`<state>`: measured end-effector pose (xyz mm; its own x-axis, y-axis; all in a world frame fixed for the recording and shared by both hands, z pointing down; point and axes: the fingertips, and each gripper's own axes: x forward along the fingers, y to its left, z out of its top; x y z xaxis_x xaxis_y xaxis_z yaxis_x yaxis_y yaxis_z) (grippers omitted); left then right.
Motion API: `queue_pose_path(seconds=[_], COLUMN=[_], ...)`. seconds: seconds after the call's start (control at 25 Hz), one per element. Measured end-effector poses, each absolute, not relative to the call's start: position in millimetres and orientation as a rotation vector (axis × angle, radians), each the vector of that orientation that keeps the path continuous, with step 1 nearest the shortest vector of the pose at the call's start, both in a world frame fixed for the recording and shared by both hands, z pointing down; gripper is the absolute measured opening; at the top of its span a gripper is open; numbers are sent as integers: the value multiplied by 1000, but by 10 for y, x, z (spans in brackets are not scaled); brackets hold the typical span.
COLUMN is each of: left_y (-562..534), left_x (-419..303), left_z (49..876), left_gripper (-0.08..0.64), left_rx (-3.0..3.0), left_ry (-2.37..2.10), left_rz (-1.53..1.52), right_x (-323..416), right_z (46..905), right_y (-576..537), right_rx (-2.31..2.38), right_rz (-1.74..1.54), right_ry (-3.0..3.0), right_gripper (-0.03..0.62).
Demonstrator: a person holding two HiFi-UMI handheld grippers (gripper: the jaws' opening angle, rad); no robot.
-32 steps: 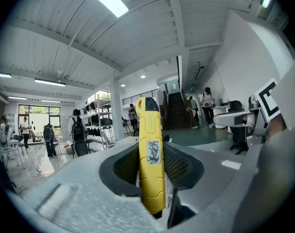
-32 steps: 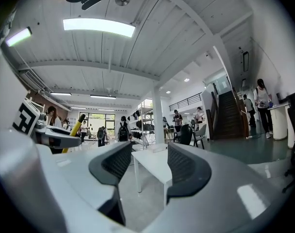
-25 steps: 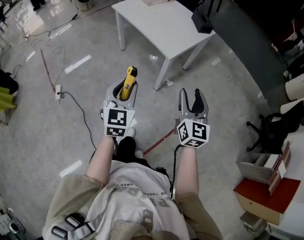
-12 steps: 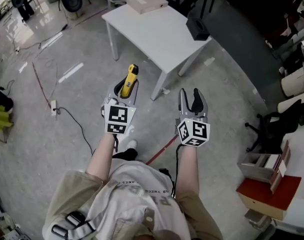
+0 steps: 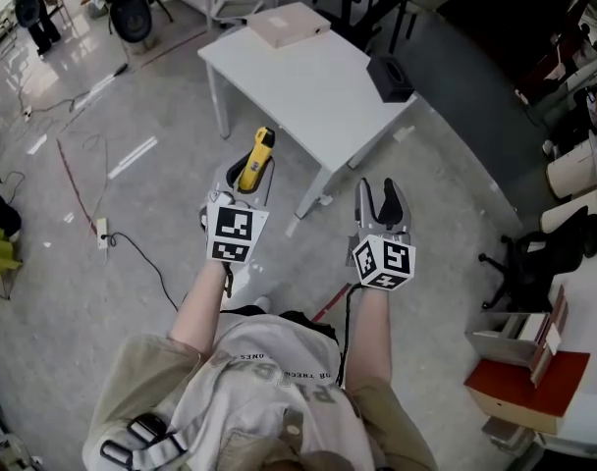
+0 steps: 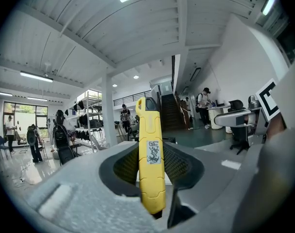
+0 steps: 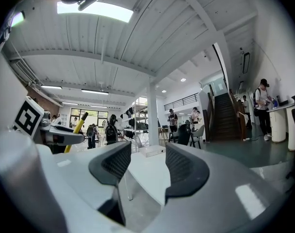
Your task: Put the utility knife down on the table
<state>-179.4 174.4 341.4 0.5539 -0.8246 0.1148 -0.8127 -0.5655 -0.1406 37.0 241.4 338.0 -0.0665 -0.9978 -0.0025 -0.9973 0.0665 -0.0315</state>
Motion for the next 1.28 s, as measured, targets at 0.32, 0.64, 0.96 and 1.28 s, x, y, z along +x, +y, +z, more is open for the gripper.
queue_pose_path(seconds=[0.32,0.64,0.96,1.28], left_y=[1493,1135,627,48], left_x=[-1745,-1641,-1376,-1023], left_z=[3546,3774,3743,3689], left_gripper=[123,123,123,123], left_rx=[-2735,-2762,-2736,-2705], left_ry=[1414,1453,1494,1538], left_rz=[-284,-333,-319,-314], right_x=[383,537,831,1179], right_z=[3494,3676,3648,3555], right_y=[2170,1759,1169,496], right_rx=[-2162,-2155,-2126,-2076], right_rz=[-75,-138,-120,-90], right_ry=[2277,2305,2349,2394], right_gripper=[219,219,219,219])
